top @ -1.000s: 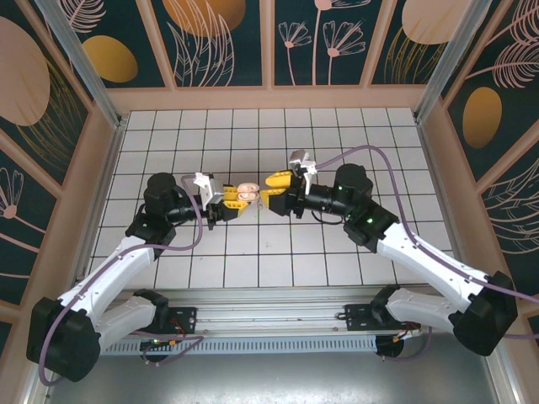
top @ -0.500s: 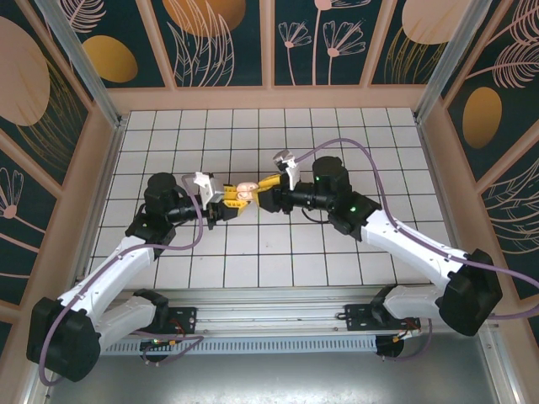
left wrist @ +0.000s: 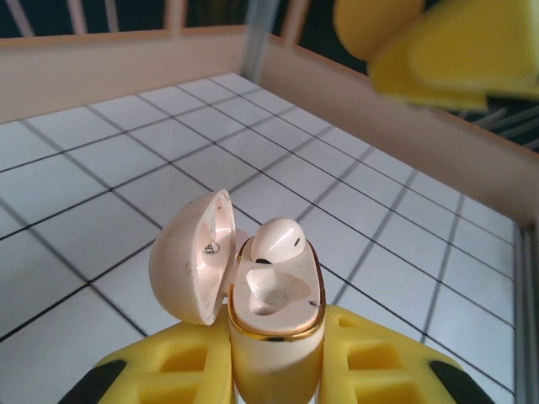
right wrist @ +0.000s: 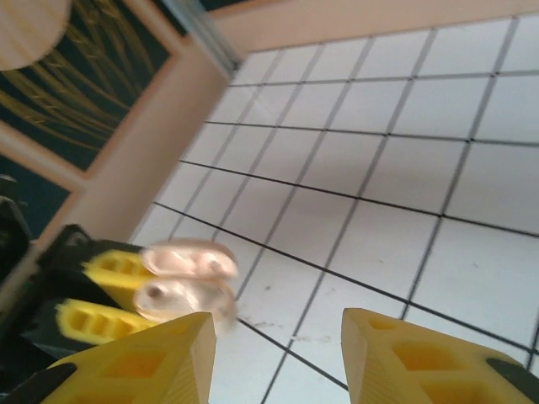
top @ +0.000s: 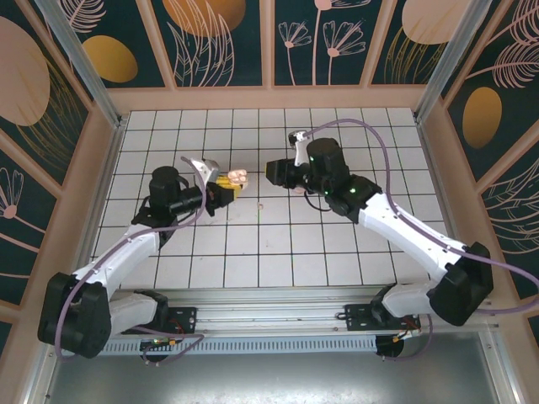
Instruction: Insert the wireless bluetooth earbuds into the charging case
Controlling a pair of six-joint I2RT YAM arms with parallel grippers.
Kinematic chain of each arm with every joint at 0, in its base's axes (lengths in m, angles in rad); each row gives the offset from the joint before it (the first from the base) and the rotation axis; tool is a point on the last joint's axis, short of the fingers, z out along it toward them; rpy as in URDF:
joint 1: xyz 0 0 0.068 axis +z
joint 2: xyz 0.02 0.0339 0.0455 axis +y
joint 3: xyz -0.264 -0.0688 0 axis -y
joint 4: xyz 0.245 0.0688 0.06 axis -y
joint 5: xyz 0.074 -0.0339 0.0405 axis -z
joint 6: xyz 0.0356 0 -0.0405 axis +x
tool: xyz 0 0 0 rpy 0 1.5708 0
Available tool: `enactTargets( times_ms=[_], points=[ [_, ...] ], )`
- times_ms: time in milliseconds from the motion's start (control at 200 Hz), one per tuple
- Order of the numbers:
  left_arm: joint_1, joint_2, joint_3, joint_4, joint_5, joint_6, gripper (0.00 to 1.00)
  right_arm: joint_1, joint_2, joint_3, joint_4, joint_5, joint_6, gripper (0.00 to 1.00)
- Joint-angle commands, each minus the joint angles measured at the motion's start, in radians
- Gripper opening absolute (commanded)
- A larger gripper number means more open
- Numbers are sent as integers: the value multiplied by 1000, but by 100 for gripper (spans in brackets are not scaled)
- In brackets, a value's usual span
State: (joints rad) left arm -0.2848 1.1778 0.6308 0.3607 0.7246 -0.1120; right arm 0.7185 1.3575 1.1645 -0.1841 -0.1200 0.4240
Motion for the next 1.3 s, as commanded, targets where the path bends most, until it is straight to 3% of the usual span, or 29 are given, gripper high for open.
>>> enactTargets(
  times_ms=[0,385,681,1296],
  points=[
    [27,-2,11,47,-92,-125,22,-21,84,33,-149,61,79,44],
    [82,-107,-83,-23,-346,-268,23,1,448,228,-217,-69,59,43],
    [126,-120,-131,-2,-333,-313,22,16,679,434,-314,-62,20,41],
    [155,-78,-138,61,-266,-359,22,25,837,503,-327,-100,-3,38]
  ],
)
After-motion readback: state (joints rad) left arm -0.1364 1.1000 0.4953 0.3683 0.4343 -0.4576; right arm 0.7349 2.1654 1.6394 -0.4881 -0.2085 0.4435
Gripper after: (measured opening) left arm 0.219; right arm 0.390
